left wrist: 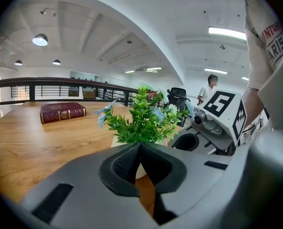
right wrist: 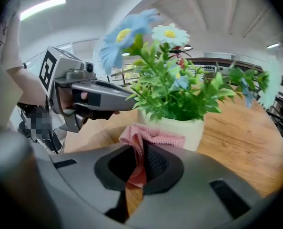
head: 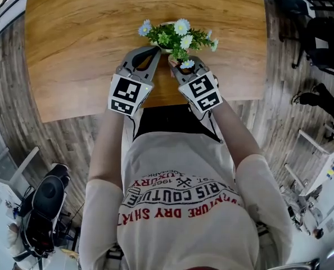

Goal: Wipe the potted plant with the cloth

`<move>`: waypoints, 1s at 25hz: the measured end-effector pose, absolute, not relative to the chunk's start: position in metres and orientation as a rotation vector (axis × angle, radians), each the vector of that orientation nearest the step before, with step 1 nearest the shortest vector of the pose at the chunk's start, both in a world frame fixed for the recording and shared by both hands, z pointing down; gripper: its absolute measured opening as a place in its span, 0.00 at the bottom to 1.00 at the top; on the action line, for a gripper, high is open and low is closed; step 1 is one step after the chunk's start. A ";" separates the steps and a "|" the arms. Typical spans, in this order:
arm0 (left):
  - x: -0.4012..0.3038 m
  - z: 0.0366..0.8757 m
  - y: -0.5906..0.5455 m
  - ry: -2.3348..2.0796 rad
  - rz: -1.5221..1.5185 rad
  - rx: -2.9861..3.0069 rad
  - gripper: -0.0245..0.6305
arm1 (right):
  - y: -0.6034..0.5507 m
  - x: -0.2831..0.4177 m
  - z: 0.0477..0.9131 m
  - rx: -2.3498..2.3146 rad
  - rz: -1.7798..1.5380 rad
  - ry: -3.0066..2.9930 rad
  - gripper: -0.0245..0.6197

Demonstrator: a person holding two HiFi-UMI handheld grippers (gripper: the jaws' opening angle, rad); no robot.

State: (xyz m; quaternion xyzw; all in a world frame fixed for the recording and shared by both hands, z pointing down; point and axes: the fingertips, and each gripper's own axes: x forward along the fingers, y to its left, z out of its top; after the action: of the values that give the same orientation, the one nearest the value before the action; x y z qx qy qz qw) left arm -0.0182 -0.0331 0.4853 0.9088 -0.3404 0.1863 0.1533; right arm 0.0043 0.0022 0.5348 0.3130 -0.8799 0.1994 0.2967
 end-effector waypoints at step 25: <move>-0.017 0.482 -0.034 -0.961 0.533 2.626 0.06 | 0.010 0.098 0.531 1.063 0.558 -2.230 0.10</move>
State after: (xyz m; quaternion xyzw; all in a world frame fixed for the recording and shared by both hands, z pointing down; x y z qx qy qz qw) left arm -0.0167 -0.0337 0.4821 0.9124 -0.3340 0.1853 0.1471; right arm 0.0983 0.0101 0.5314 0.4006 -0.8399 0.2104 0.2998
